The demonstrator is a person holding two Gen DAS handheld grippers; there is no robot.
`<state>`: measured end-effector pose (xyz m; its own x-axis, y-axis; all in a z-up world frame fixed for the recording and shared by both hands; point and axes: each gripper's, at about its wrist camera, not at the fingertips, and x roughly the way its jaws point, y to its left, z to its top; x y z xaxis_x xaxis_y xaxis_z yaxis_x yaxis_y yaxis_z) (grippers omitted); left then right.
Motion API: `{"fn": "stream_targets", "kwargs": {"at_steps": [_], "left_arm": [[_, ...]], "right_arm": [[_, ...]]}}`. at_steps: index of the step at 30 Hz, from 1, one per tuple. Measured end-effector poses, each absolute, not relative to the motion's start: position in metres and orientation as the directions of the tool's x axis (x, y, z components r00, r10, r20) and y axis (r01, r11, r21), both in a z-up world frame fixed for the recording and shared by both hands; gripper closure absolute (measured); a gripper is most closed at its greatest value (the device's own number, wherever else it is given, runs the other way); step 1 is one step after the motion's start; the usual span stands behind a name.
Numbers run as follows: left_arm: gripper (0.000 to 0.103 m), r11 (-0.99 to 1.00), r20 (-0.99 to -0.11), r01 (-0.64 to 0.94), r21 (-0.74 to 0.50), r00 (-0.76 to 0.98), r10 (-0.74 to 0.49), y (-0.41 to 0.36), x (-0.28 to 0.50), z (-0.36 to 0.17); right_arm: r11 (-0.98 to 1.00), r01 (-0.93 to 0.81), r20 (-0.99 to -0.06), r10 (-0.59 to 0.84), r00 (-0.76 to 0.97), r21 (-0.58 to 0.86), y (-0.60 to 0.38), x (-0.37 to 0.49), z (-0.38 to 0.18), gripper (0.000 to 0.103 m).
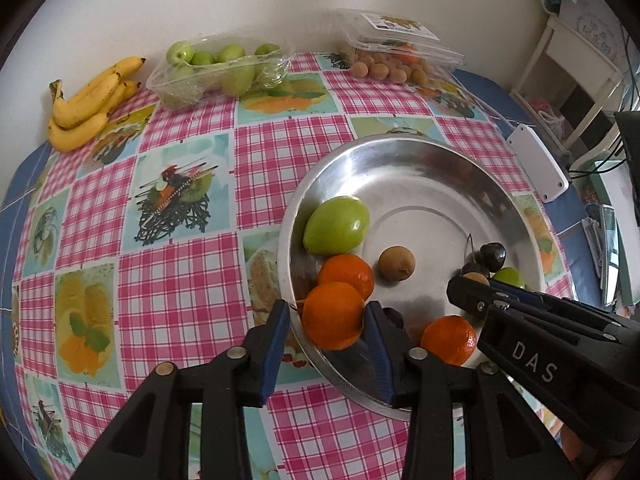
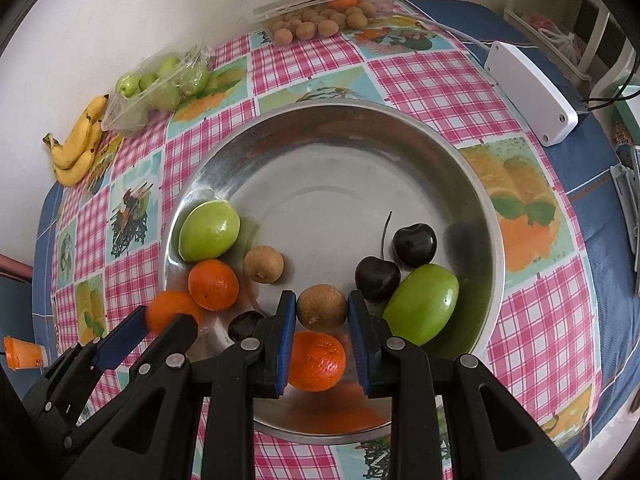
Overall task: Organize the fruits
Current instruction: 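Lower the orange and kiwi into the bowl and open both tools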
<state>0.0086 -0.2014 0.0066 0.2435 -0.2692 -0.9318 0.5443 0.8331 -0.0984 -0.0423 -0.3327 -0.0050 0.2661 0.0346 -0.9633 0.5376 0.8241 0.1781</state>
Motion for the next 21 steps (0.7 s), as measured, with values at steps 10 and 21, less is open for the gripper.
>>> {"fn": "stream_targets", "kwargs": {"at_steps": [10, 21], "left_arm": [[0.047, 0.834, -0.929, 0.541, -0.105, 0.245, -0.276, -0.199, 0.01, 0.012], [0.041, 0.877, -0.924, 0.459, -0.143, 0.255, -0.284, -0.173, 0.028, 0.02]], "right_arm": [[0.826, 0.532, -0.958, 0.035, 0.286, 0.189, -0.332, -0.044, 0.001, 0.075], [0.825, 0.531, -0.953, 0.026, 0.301, 0.191, -0.334, -0.046, 0.008, 0.066]]}}
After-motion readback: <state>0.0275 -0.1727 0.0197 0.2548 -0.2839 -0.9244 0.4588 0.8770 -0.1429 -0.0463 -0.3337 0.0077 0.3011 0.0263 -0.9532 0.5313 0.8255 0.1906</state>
